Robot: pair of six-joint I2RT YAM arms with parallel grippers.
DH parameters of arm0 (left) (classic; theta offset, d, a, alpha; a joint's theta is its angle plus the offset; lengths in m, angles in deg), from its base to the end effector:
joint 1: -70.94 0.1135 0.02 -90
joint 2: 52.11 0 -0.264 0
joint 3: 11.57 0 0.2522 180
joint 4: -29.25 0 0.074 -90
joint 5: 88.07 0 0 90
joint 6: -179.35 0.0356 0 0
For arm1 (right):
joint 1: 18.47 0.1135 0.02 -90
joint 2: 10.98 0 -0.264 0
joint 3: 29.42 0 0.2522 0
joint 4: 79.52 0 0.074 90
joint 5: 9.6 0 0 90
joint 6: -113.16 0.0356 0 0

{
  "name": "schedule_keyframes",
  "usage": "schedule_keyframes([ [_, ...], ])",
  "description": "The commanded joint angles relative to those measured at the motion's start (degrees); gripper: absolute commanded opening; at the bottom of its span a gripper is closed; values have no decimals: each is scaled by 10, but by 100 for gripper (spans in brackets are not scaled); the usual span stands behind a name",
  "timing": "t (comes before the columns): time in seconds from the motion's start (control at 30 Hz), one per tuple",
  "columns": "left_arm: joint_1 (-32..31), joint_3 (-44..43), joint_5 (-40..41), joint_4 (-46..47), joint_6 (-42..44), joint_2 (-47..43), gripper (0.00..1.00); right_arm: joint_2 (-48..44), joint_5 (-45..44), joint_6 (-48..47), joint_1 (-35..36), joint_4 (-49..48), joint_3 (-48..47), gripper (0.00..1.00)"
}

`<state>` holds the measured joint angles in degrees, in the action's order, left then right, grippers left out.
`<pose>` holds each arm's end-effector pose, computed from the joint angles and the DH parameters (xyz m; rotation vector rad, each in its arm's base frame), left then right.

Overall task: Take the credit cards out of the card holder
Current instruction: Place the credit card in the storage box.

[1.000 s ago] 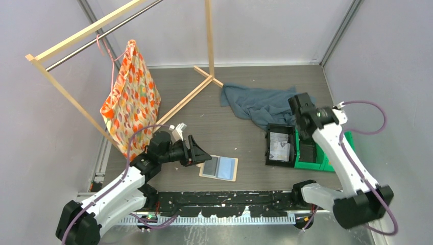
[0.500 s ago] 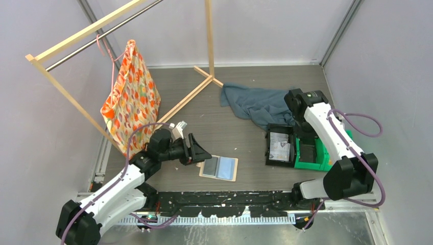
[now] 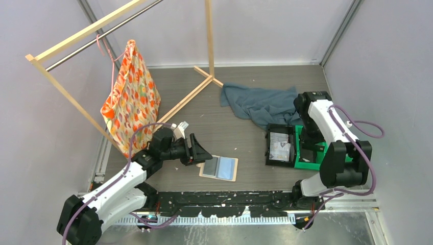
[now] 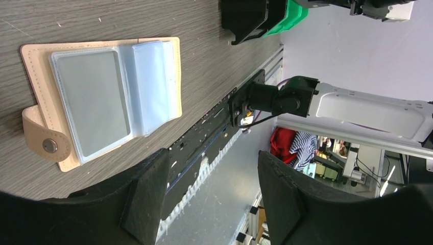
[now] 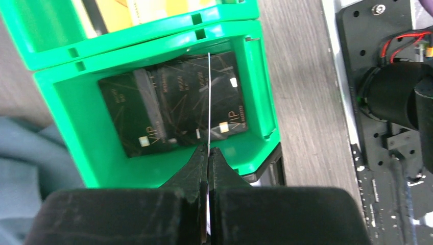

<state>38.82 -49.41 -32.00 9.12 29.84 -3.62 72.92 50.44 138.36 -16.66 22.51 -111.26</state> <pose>0.1434 -0.1135 0.2116 -0.1634 2.4226 -1.4837 0.2189 -0.0109 0.2653 2.2434 1.5825 -0.6727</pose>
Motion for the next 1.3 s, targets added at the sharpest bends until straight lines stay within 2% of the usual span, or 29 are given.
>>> schedule_keyframes([
  [0.0, 3, -22, -14, 5, 5, -3, 65, 17, 24, -23, -11, 33, 11, 1],
  [0.5, 3, -5, -13, 17, 5, 3, 65, 112, 50, -87, -57, -28, 52, 1],
  [0.8, 3, 3, -6, 27, 1, 6, 64, 147, 18, -112, -57, -31, 39, 1],
  [1.0, 3, 12, -7, 49, -8, 16, 64, 195, 23, -176, -57, -59, 20, 1],
  [1.17, 3, 13, -8, 52, -7, 15, 64, 192, 17, -197, -57, -83, 22, 27],
  [1.27, 3, 14, -9, 52, -5, 13, 64, 177, 6, -200, -57, -80, 17, 34],
])
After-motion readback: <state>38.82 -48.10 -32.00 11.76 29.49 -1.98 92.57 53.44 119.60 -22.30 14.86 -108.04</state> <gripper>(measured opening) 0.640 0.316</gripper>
